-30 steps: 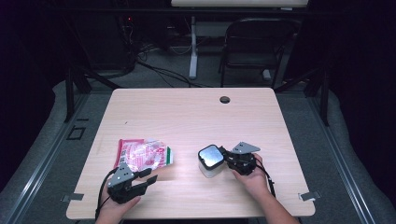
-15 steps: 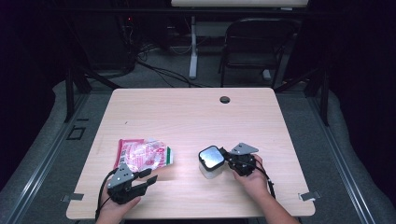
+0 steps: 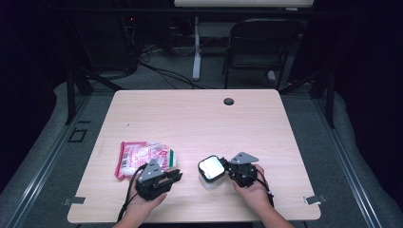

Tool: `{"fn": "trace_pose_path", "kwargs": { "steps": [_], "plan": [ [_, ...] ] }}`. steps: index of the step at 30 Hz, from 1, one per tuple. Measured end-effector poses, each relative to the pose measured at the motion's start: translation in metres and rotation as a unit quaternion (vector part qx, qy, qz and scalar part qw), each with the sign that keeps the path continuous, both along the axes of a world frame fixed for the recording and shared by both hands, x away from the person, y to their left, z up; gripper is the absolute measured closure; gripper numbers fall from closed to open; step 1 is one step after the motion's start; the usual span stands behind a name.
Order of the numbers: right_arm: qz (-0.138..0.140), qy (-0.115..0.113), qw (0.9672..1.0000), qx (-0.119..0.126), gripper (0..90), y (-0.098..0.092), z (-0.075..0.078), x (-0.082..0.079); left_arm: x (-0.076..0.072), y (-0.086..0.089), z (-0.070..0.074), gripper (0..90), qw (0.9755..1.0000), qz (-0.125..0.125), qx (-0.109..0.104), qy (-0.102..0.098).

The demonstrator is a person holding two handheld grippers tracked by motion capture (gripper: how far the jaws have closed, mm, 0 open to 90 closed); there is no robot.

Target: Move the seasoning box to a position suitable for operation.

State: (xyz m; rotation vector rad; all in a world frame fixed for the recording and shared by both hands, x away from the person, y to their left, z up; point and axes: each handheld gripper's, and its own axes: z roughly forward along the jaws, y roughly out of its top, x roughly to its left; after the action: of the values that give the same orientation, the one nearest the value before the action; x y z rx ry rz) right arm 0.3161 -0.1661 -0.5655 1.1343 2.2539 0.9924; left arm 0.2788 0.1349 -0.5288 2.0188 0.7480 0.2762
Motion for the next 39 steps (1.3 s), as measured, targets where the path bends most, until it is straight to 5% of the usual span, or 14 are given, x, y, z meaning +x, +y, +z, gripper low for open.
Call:
{"fn": "trace_pose_path", "kwargs": {
  "steps": [4, 12, 17, 22, 27, 34, 39],
  "plan": [
    [-0.007, 0.007, 0.9999, 0.000, 84.4, 0.005, 0.001, -0.005, 0.005, -0.014, -0.005, 85.7, 0.9998, -0.004, 0.011, 0.013],
    [-0.007, 0.020, 0.9998, 0.000, 83.3, 0.018, 0.004, -0.020, 0.007, -0.014, -0.009, 89.0, 0.9995, -0.014, 0.010, 0.027],
    [-0.011, 0.021, 0.9995, 0.022, 81.1, 0.024, 0.006, -0.030, 0.005, -0.014, -0.005, 89.9, 0.9990, -0.024, 0.035, 0.015],
    [0.006, 0.000, 0.9999, 0.008, 76.1, 0.025, 0.011, -0.041, 0.007, -0.015, -0.006, 89.8, 0.9981, -0.030, 0.054, 0.005],
    [0.015, 0.012, 0.9995, 0.026, 75.6, 0.020, 0.012, -0.043, 0.009, -0.015, -0.006, 88.2, 0.9975, -0.030, 0.063, 0.005],
    [0.036, 0.000, 0.9982, 0.049, 70.1, 0.005, 0.037, -0.060, 0.011, -0.014, -0.005, 87.5, 0.9980, -0.033, 0.053, 0.011],
    [0.030, 0.011, 0.9961, 0.082, 78.8, 0.009, 0.059, -0.048, 0.009, -0.012, -0.003, 88.1, 0.9977, -0.038, 0.054, 0.015]
  ]
}}
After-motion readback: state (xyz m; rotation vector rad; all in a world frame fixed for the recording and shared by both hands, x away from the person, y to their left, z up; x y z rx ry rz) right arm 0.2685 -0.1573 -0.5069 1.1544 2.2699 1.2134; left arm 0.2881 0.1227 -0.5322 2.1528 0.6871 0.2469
